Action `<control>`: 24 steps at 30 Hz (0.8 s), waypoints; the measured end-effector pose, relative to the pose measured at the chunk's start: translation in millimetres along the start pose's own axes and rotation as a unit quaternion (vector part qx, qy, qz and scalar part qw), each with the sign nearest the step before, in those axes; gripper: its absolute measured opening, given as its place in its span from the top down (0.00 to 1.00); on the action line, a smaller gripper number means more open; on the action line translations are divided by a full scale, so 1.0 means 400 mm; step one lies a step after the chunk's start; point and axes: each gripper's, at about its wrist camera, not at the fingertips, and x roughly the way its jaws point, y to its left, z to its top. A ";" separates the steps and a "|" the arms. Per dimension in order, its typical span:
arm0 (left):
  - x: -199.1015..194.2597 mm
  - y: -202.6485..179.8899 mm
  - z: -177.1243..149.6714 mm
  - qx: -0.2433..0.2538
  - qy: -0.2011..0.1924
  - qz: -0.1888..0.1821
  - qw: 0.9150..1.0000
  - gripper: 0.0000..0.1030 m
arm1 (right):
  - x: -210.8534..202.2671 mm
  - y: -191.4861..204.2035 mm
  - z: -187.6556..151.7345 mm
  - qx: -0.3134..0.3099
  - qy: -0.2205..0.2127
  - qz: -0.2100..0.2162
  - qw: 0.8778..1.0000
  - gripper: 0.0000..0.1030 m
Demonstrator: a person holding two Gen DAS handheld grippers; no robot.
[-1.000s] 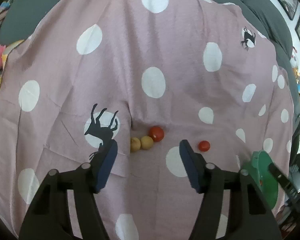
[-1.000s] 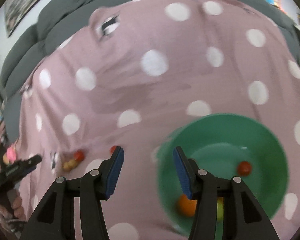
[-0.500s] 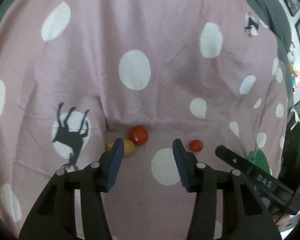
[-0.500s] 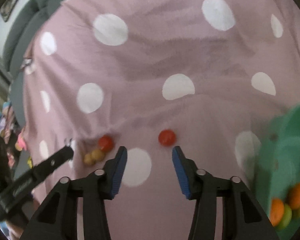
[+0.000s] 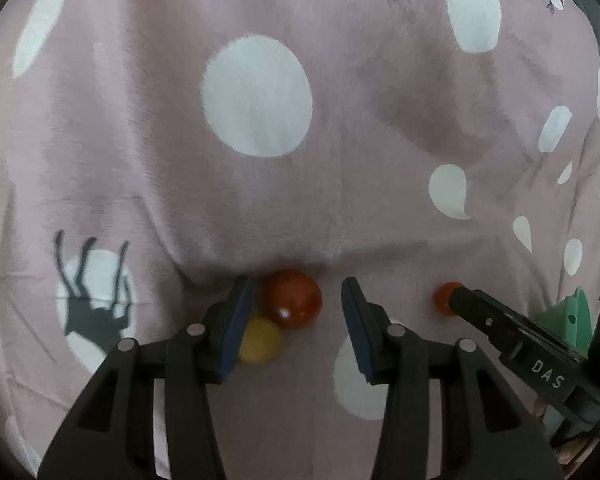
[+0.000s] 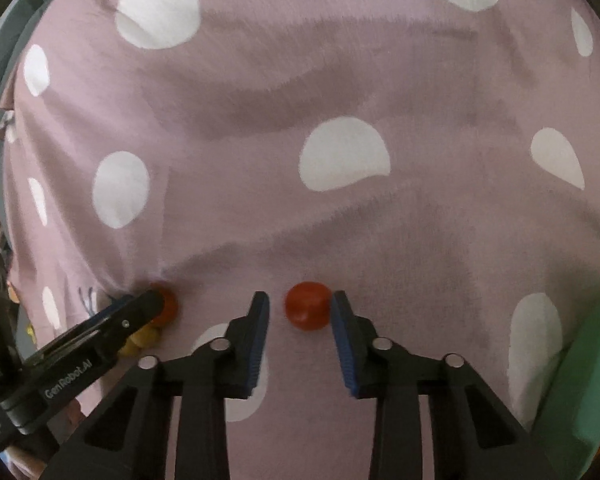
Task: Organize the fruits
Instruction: 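Move the right tool back and grasp the red tomato, then carry the red tomato with the right tool over the green bowl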
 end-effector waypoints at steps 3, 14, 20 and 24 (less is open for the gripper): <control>0.024 0.002 -0.005 0.002 0.002 0.022 1.000 0.61 | 0.012 0.000 -0.005 0.002 0.003 0.004 1.000 0.68; 0.005 0.018 -0.012 0.007 -0.004 0.042 0.999 0.71 | 0.002 0.034 -0.032 -0.014 0.002 -0.010 1.000 0.71; -0.092 0.009 -0.030 0.011 -0.029 0.021 0.999 0.71 | -0.056 0.085 -0.051 -0.028 -0.032 -0.020 0.999 0.71; -0.170 0.009 -0.052 0.009 -0.053 0.009 0.999 0.71 | -0.108 0.093 -0.078 -0.032 -0.047 -0.012 0.998 0.71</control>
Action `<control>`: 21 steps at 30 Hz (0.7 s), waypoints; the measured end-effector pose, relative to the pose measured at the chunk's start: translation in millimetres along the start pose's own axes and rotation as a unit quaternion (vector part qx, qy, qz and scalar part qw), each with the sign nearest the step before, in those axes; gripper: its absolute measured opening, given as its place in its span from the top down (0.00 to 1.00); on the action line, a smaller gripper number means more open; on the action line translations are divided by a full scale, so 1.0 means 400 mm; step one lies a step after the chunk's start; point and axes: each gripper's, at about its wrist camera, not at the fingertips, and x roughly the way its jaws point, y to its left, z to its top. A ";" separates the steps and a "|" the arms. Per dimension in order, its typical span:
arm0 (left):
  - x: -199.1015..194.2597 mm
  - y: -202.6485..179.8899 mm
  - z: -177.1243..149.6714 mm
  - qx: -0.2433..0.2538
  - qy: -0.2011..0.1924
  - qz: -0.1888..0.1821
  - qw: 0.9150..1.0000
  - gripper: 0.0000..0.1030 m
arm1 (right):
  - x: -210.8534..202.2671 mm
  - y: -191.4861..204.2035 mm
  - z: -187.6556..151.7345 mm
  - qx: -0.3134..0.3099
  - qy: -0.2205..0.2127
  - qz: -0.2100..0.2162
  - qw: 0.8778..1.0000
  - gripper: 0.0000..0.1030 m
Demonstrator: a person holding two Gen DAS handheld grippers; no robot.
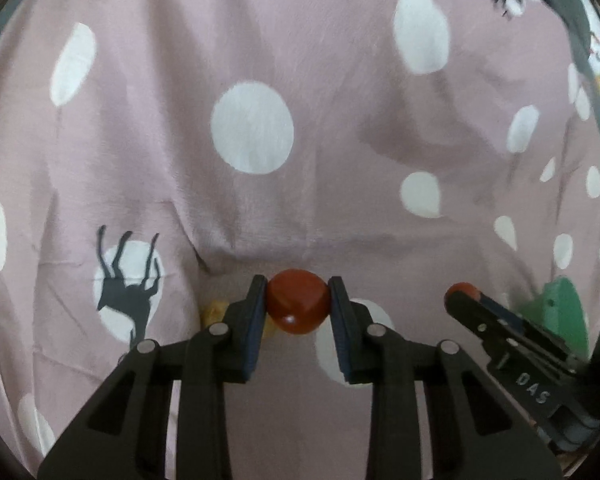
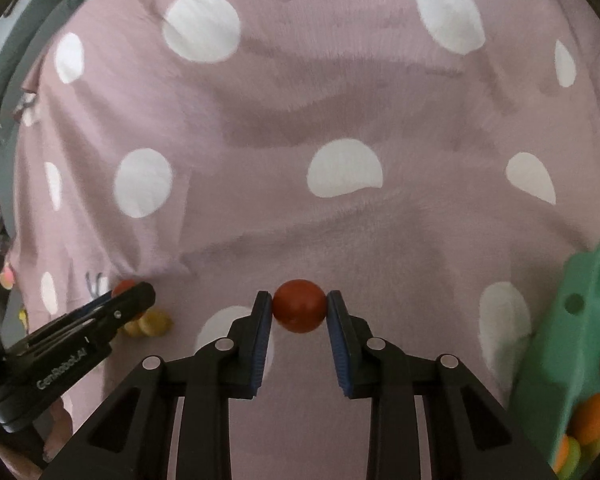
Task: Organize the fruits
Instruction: 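Carry the red tomato with the right tool over the green bowl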
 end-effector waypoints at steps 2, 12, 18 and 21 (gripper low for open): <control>-0.035 0.001 -0.013 -0.015 -0.005 -0.018 1.000 0.71 | -0.027 0.007 -0.007 -0.008 -0.009 -0.004 1.000 0.71; -0.177 -0.062 -0.088 0.005 -0.044 -0.056 0.997 0.71 | -0.162 -0.031 -0.028 -0.020 -0.061 -0.010 0.998 0.71; -0.204 -0.083 -0.124 0.014 -0.052 -0.059 0.997 0.71 | -0.205 -0.042 -0.055 -0.028 -0.079 -0.014 0.996 0.71; -0.209 -0.102 -0.129 0.013 -0.056 -0.076 0.995 0.71 | -0.228 -0.042 -0.070 -0.030 -0.088 -0.012 0.996 0.71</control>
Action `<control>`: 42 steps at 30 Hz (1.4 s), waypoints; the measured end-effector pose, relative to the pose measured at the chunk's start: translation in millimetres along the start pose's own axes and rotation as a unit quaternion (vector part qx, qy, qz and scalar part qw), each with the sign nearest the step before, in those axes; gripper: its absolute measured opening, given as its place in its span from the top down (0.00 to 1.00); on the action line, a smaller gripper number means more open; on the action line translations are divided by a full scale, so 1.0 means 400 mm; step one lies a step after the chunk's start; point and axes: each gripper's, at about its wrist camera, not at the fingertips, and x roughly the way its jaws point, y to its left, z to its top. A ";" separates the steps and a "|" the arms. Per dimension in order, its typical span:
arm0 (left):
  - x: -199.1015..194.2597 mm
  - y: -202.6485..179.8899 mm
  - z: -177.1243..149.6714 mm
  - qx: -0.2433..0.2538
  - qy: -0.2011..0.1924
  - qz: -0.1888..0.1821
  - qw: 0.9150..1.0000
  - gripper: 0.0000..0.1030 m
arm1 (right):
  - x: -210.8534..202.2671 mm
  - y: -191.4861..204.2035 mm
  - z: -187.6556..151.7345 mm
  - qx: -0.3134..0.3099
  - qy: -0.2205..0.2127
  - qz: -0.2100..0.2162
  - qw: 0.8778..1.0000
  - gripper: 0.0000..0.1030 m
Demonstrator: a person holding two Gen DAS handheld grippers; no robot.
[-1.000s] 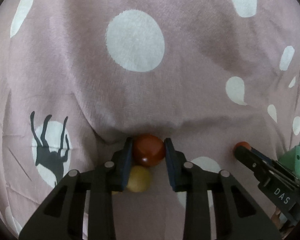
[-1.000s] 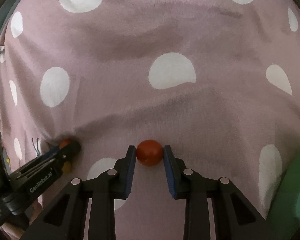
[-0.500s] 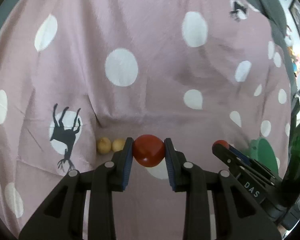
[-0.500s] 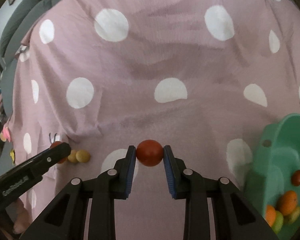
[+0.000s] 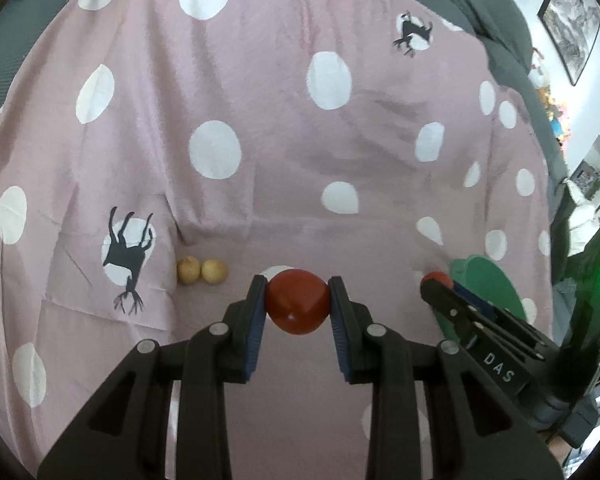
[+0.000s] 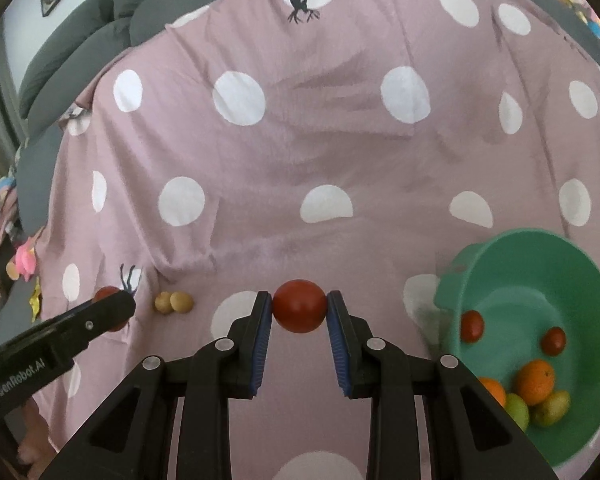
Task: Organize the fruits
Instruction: 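Carry the red tomato with the right tool over the green bowl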
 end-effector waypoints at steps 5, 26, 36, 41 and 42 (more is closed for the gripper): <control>-0.019 -0.034 -0.015 0.000 0.000 -0.038 0.999 0.71 | -0.055 -0.014 -0.002 -0.001 -0.017 0.003 1.000 0.71; 0.057 -0.403 -0.044 0.087 -0.004 -0.108 0.990 0.71 | -0.266 -0.304 0.021 0.082 -0.113 -0.054 0.989 0.70; 0.160 -0.536 -0.085 0.130 0.036 -0.110 0.985 0.71 | -0.260 -0.448 -0.007 0.152 -0.097 -0.073 0.981 0.70; 0.204 -0.566 -0.105 0.140 0.055 -0.098 0.984 0.71 | -0.219 -0.490 -0.021 0.172 -0.067 -0.107 0.977 0.70; 0.216 -0.572 -0.111 0.145 0.059 -0.092 0.983 0.71 | -0.208 -0.498 -0.024 0.175 -0.058 -0.115 0.976 0.70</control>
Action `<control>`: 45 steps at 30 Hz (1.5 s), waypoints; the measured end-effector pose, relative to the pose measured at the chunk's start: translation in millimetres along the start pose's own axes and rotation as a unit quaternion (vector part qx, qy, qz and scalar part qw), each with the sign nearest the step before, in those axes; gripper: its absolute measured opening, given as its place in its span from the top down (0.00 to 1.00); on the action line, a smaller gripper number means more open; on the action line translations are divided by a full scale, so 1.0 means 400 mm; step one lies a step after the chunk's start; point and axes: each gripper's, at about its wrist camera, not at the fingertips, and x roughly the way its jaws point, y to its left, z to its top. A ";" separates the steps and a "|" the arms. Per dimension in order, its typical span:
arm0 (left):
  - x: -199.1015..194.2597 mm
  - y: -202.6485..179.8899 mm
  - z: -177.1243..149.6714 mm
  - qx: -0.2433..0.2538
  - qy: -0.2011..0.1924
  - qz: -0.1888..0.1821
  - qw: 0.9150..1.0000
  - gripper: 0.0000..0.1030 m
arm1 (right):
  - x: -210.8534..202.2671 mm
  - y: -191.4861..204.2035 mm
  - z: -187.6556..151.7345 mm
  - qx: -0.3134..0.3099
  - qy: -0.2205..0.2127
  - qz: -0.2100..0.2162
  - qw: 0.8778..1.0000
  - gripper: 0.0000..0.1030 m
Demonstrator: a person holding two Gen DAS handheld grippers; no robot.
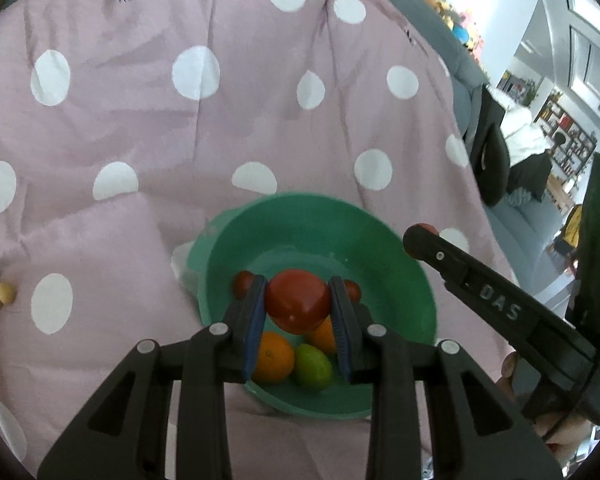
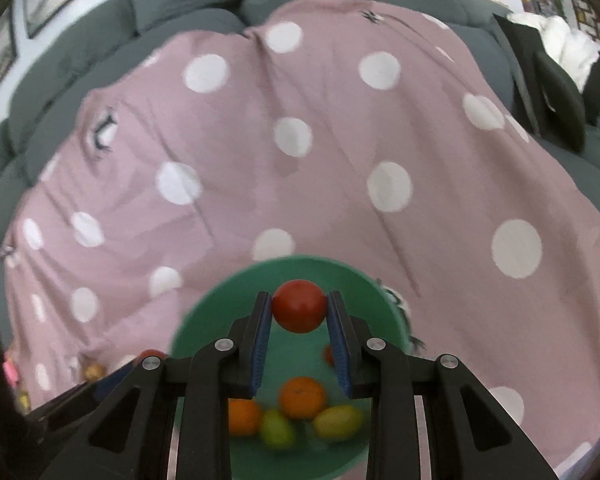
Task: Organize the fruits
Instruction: 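Carry the red tomato with the right tool over the green bowl, then open the right tool to drop the tomato into the bowl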
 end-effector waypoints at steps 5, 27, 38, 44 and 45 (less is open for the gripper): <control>0.039 0.000 -0.011 -0.001 0.020 0.002 1.000 0.70 | 0.041 -0.021 -0.009 0.005 0.030 -0.017 0.999 0.70; 0.103 -0.001 -0.043 -0.002 0.053 0.010 0.999 0.70 | 0.088 -0.007 -0.019 -0.022 0.076 -0.038 0.996 0.70; -0.010 0.036 -0.044 0.011 -0.008 0.009 1.000 0.34 | 0.085 0.009 -0.014 -0.032 0.073 -0.056 0.995 0.53; -0.134 0.188 -0.042 -0.037 -0.030 0.046 0.998 0.31 | 0.057 0.044 -0.009 -0.048 0.051 -0.042 0.997 0.53; -0.154 0.211 -0.042 -0.039 -0.034 0.058 0.997 0.31 | 0.051 0.057 -0.008 -0.052 0.046 -0.035 0.997 0.53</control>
